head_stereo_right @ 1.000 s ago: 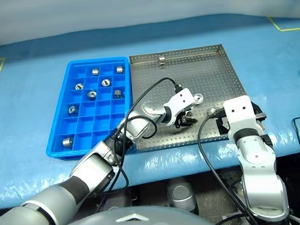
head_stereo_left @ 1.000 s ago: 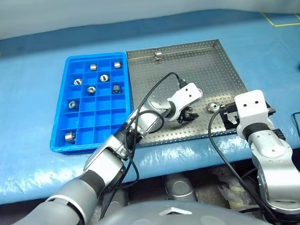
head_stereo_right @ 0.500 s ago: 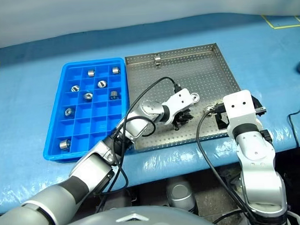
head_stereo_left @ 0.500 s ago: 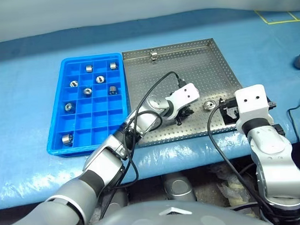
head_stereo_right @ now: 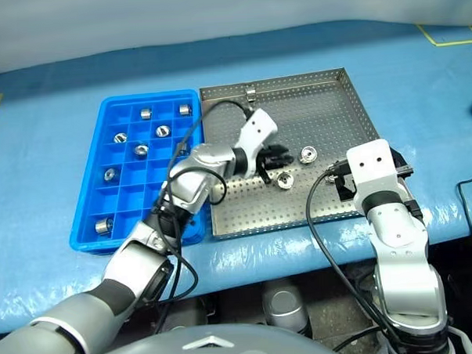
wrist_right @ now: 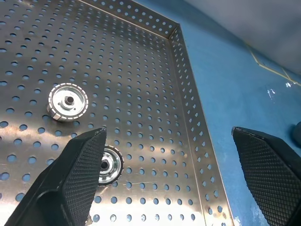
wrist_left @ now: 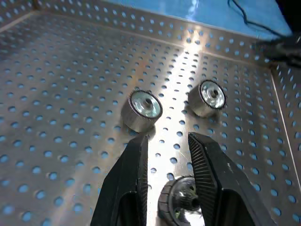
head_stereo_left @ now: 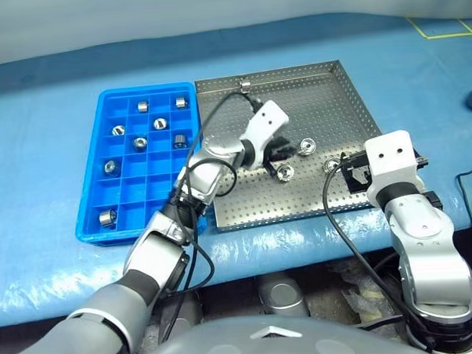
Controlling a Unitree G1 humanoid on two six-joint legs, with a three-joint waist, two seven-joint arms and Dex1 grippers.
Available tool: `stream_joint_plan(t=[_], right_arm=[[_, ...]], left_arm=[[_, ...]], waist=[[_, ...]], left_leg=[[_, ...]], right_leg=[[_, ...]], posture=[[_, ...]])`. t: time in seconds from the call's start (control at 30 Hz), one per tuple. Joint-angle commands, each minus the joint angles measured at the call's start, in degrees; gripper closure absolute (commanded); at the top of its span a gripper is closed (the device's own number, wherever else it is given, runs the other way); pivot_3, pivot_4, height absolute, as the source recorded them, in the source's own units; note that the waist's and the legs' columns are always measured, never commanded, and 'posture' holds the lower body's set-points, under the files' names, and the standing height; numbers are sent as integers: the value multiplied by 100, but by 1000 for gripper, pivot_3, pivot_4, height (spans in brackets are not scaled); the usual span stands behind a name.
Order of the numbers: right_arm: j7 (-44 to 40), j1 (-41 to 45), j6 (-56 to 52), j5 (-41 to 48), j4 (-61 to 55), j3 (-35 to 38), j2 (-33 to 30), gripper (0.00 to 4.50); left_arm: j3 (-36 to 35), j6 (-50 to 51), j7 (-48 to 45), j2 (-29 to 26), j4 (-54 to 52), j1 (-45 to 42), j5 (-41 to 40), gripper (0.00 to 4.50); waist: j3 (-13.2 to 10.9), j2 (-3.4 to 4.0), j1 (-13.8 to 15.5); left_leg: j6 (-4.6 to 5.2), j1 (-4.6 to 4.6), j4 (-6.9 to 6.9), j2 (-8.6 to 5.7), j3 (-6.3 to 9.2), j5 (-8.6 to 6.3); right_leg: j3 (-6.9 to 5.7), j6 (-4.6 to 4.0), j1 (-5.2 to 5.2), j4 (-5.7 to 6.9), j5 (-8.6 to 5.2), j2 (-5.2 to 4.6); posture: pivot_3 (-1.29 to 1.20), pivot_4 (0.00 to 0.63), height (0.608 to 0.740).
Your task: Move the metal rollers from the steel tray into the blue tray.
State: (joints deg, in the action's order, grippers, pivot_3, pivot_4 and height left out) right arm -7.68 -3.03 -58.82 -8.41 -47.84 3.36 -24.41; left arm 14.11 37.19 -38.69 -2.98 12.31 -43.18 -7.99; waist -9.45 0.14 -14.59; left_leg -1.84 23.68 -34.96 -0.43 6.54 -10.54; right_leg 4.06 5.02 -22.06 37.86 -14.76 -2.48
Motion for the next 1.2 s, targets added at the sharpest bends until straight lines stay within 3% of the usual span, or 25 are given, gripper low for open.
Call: stream_joint_plan(t=[0.03,0.17,0.27,0.4,0.53,0.87,1.13,1.2], right_arm=[[-46,114,213,6,-13,-14,15,0],[-144,296,372,34,223,-138,-22,0],[-172,449,446,22,373,-217,-12,0],[-153,455,460,-29,361,-124,1,0],[-119,274,420,-72,235,-3,13,0],[12,-58,395,-148,-15,160,178,0],[25,-197,396,-185,-120,216,235,0],[29,-204,401,-189,-106,207,236,0]], left_arm=[[-538,333,10,-428,-934,44,-321,3080],[-224,506,-378,-855,-1504,372,-468,3080],[320,249,-562,-822,-1562,640,-395,2497],[638,72,-248,-310,-1073,699,-248,1252],[933,-290,-200,-21,-475,605,-17,14],[1546,-1126,-29,441,1011,302,751,14],[1492,-1629,217,664,1956,247,1134,14],[1346,-1726,315,693,2023,245,1107,401]], waist=[[0,0,9],[1,2,141],[0,1,347],[0,0,592],[0,1,630],[1,2,396],[1,2,143],[1,2,100]], left_leg=[[0,-1,0,0,0,0],[0,-8,-3,0,0,0],[0,-6,-4,-2,3,0],[0,0,-6,-6,4,0],[0,-1,-6,-6,3,0],[0,0,-7,-6,-2,0],[1,-3,-8,-6,-1,-1],[1,-3,-10,-6,-1,-1]], right_leg=[[0,0,0,3,0,0],[1,0,9,3,0,0],[-1,0,11,1,0,-1],[-2,-1,8,-3,1,-4],[-1,-1,8,-3,0,-3],[1,-1,6,-4,0,-3],[0,1,8,-2,0,-3],[0,2,11,-3,1,-4]], posture=[[-234,150,740],[-198,150,740],[-192,150,740],[-216,150,740],[-248,150,740],[-314,150,740],[-329,150,740],[-326,150,740]])
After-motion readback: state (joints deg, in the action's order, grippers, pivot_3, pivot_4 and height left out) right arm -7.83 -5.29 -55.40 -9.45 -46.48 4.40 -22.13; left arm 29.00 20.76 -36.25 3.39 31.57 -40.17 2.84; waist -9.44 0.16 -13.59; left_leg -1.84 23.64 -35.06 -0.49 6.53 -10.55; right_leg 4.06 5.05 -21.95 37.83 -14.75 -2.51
